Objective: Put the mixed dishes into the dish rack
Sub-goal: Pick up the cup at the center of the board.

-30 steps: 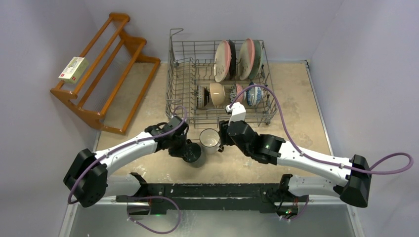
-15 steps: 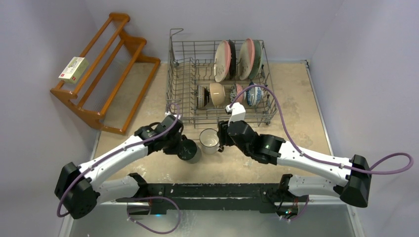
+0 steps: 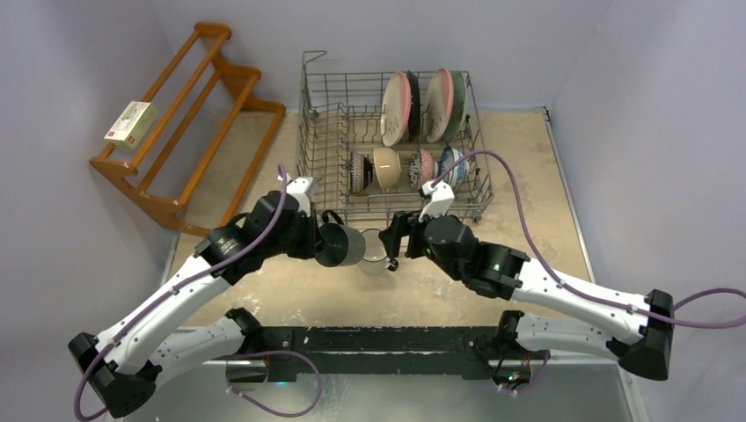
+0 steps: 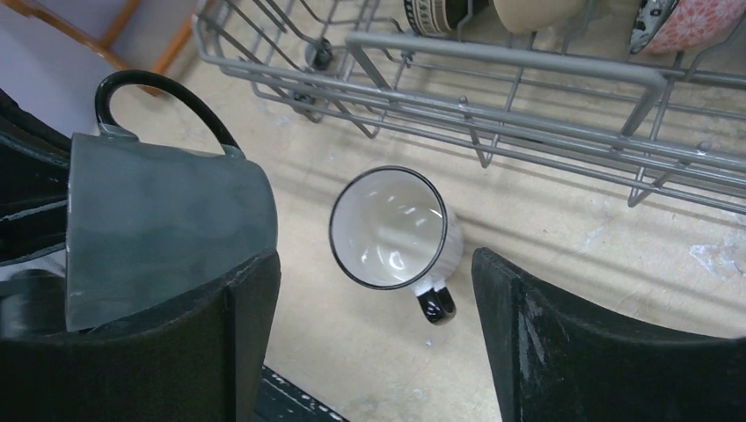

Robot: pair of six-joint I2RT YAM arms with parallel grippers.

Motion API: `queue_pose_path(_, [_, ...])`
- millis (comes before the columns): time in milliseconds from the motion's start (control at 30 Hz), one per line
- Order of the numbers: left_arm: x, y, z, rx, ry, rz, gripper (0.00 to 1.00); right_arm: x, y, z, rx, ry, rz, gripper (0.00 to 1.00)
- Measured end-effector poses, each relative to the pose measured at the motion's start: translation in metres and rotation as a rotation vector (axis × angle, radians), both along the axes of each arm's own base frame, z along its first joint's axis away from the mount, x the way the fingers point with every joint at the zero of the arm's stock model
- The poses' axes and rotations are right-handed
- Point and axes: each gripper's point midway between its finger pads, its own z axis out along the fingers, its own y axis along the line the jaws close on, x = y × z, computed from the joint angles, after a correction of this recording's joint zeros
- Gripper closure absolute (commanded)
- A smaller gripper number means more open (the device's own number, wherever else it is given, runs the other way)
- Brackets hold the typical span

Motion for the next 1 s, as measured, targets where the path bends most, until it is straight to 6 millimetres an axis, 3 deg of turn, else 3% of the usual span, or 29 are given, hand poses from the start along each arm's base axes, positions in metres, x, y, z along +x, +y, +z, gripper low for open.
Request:
queue_pose_path(267, [0.004, 0.001, 0.059, -0.073, -0.218, -0.073, 1.00, -0.012, -0.004, 0.053, 0.210, -0.074, 0.041, 0.01])
queue_pose_path(467, [0.006, 0.003, 0.094, -0.127, -0.377, -0.105, 1.00, -0.027, 0.000, 0.093, 0.372, -0.138, 0.131, 0.01])
queue_pose_path(600, [0.006, 0.001, 0.128, -0.208, -0.513, -0.120, 1.00, -0.037, 0.009, 0.118, 0.469, -0.177, 0.206, 0.01])
queue_pose_path(767, [0.002, 0.001, 0.166, -0.281, -0.704, -0.169, 1.00, -0.044, 0.022, 0.132, 0.526, -0.196, 0.276, 0.01])
queue_pose_path(1000, [-0.001, 0.008, 0.189, -0.255, -0.936, -0.221, 1.00, -0.052, 0.046, 0.141, 0.594, -0.176, 0.368, 0.01])
